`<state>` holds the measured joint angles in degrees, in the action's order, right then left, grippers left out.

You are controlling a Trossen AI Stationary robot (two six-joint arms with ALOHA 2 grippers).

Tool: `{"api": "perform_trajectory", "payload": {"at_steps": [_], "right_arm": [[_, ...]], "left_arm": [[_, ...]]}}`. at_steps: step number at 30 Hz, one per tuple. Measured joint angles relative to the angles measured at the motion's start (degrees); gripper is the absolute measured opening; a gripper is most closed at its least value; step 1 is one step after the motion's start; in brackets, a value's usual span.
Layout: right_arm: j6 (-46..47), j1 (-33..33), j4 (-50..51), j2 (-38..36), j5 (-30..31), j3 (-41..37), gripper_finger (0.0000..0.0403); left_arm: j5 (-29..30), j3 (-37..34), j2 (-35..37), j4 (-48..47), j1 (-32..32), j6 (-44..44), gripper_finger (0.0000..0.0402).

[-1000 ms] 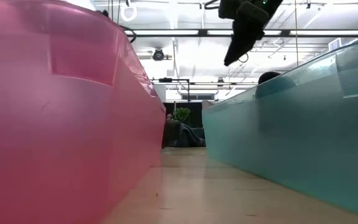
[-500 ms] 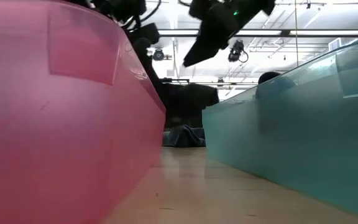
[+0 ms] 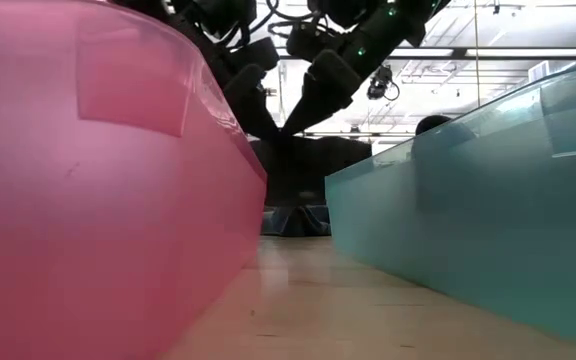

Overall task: Pick & Place hat
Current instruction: Put the bottom black cap into the green bin

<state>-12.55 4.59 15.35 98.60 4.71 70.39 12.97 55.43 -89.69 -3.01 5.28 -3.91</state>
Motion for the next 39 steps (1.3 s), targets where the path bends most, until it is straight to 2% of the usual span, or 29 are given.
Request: {"api": "perform_trajectory", "payload": {"at_steps": [8, 20, 24, 28, 31, 36, 39], "right_arm": [[-0.24, 0.02, 2.04, 0.00, 3.60, 0.01, 0.0187], [-1.52, -0.66, 4.88, -0.19, 3.66, -0.07, 0.0165], [-1.31, -0.66, 5.91, -0.21, 3.47, -0.07, 0.0127], [0.28, -0.66, 6.07, -0.24, 3.54, -0.07, 0.0057], [2.69, -0.66, 6.71, -0.24, 3.35, -0.02, 0.0013], [6.29, -0.64, 11.04, -0.24, 3.59, -0.02, 0.0023], [10.59, -0.71, 14.80, -0.65, 5.19, -0.04, 0.0012]], "left_arm": [[-0.31, 0.88, -0.07, 0.10, -2.26, -3.23, 0.0022], [-0.30, 0.93, 0.11, -1.27, -2.70, -3.18, 0.0021], [-0.26, 0.93, 0.11, -1.46, -2.62, -2.86, 0.0023], [-0.22, 0.93, 0.11, -1.56, -2.28, -2.75, 0.0026], [-0.15, 0.93, 0.11, -1.56, -2.19, -2.75, 0.0041], [0.79, 0.93, 0.11, -1.85, -2.12, -2.73, 0.0096], [3.31, 0.90, 0.11, -1.94, -2.08, -2.72, 0.0134]]}}
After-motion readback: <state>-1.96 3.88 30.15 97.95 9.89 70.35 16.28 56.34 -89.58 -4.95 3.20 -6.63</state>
